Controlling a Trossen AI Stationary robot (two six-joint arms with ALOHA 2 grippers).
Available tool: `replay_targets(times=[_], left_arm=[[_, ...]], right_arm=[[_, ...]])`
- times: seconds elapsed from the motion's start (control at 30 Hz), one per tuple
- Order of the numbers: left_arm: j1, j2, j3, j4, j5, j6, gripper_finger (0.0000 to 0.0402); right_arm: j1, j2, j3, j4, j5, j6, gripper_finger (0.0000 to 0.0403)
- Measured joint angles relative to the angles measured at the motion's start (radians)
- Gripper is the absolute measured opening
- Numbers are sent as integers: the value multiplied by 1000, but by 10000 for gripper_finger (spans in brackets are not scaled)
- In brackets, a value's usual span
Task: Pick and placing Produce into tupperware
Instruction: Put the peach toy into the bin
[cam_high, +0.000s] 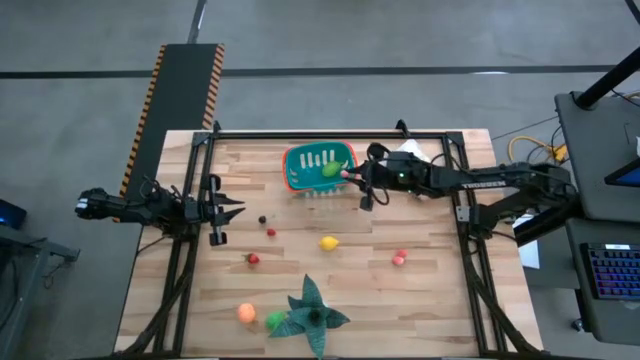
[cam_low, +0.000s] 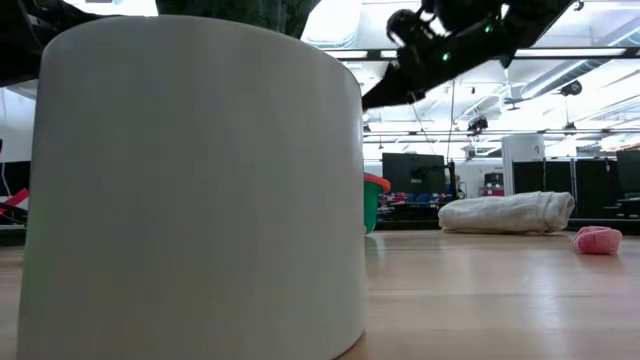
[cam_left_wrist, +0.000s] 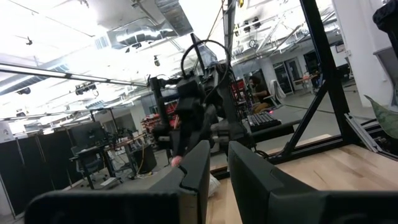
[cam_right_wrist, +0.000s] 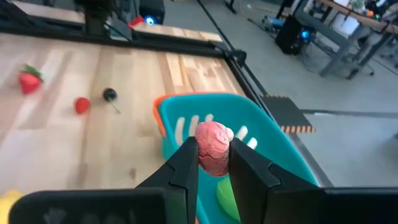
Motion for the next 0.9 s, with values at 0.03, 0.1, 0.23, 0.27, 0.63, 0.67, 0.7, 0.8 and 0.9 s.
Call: replay_targets(times=[0.03, 0.1, 0.23, 0.27, 0.63, 0.67, 0.7, 0.8, 0.9], left_arm=[[0, 1, 0, 0, 0, 0, 46], [0, 3, 0, 0, 0, 0, 46], [0, 3, 0, -1, 0, 0, 46], [0, 3, 0, -1, 0, 0, 46], [0, 13, 0, -1, -17, 0, 46], [0, 14, 0, -1, -17, 0, 46], [0, 14, 0, -1, -17, 0, 46], [0, 14, 0, -1, -17, 0, 46], [0, 14, 0, -1, -17, 0, 46]], right_arm=[[-7, 13, 0, 10, 1, 0, 68], [-22, 37, 0, 29, 1, -1, 68], [-58, 79, 0, 36, 1, 0, 68], [-68, 88, 0, 37, 1, 0, 68], [-164, 140, 0, 91, 1, -1, 68], [-175, 140, 0, 90, 1, -1, 68], [-187, 140, 0, 90, 1, 0, 68], [-222, 140, 0, 91, 1, -1, 68], [-258, 140, 0, 90, 1, 0, 68]])
